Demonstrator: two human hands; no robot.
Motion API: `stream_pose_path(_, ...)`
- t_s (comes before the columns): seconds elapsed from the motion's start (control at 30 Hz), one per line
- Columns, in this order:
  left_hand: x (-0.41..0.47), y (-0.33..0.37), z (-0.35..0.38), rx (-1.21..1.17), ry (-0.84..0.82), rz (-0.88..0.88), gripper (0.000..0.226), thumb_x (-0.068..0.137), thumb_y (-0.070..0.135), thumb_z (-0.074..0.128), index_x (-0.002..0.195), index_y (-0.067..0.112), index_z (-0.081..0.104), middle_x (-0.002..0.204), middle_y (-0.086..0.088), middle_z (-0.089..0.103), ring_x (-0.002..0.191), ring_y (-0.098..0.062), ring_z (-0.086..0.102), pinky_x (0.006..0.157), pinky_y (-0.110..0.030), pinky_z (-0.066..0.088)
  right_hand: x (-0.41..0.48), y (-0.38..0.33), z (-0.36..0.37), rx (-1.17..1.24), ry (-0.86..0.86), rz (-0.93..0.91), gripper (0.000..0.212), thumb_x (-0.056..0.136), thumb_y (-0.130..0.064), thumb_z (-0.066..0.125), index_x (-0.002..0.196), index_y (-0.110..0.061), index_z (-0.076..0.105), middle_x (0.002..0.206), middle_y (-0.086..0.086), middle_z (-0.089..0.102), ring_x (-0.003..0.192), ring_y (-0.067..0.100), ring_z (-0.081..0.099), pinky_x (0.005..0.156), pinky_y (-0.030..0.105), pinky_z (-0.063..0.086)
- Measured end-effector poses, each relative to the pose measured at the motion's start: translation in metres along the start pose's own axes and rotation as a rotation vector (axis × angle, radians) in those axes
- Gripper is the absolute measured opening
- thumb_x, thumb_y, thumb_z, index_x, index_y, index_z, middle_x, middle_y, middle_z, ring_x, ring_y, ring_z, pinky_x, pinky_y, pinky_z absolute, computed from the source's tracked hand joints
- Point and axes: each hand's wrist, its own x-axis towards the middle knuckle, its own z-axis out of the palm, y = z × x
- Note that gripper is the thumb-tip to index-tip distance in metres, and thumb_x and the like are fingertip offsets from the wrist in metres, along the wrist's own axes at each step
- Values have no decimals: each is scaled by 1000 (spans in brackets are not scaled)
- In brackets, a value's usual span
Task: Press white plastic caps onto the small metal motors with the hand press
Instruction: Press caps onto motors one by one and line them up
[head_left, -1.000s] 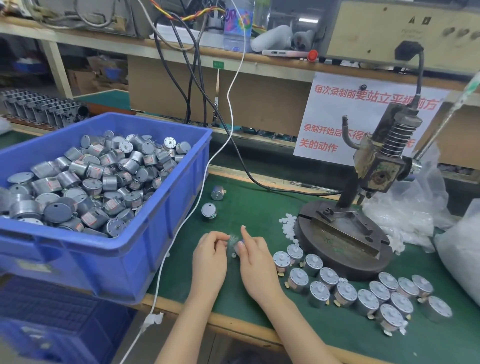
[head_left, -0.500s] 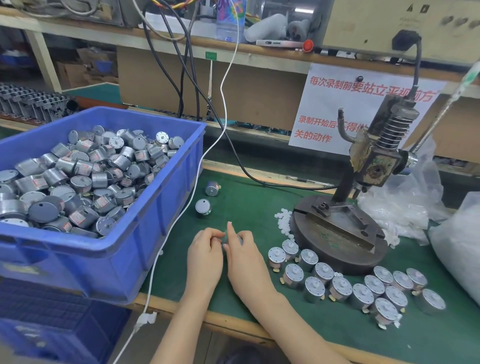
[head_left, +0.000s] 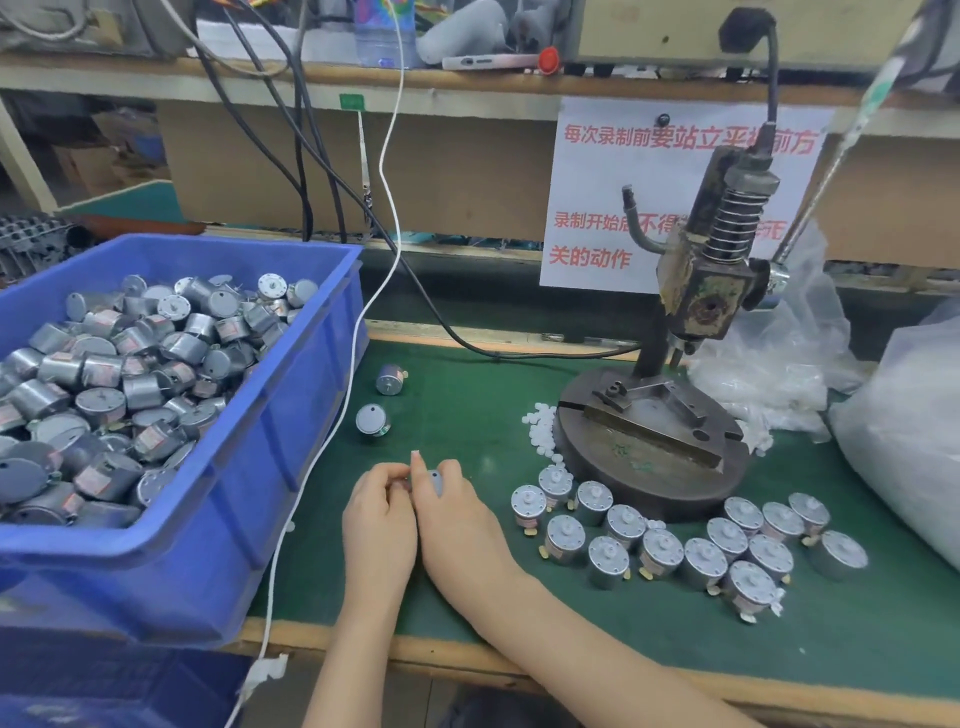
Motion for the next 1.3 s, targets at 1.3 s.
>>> stream_pose_path(1.3, -8, 9, -6, -119, -166, 29, 7, 85, 6, 57, 80, 8, 60, 77, -8, 63, 73, -24, 57, 65, -29, 43, -15, 12, 3, 231, 327, -92, 41, 90, -14, 46, 131, -18, 45, 125, 3, 41, 104, 26, 52, 73, 36, 44)
